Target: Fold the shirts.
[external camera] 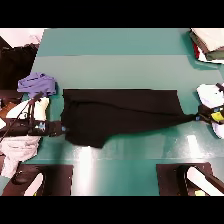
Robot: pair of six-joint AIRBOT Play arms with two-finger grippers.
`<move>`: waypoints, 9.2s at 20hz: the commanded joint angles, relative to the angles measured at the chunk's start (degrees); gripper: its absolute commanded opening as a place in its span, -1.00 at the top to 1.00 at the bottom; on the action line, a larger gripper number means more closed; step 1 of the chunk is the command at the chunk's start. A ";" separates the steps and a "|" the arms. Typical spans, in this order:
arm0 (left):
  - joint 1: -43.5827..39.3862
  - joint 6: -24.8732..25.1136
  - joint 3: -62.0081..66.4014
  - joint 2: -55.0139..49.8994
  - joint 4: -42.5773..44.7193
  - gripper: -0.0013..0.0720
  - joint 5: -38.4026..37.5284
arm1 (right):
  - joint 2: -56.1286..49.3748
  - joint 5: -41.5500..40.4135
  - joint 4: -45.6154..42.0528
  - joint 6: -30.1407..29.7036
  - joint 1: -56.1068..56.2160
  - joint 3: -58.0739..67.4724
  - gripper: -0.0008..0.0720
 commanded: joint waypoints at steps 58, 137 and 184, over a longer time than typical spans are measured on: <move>-19.50 4.31 40.83 -53.00 1.60 0.90 18.67 | -32.87 1.16 35.65 -15.19 12.94 35.47 0.94; 2.19 2.95 62.97 -34.40 28.57 0.90 -5.07 | -65.02 -12.11 30.34 -6.40 53.37 60.30 0.93; 2.05 4.90 62.97 -34.40 15.47 0.90 -9.55 | -26.97 16.13 -6.56 9.90 -21.88 60.28 0.93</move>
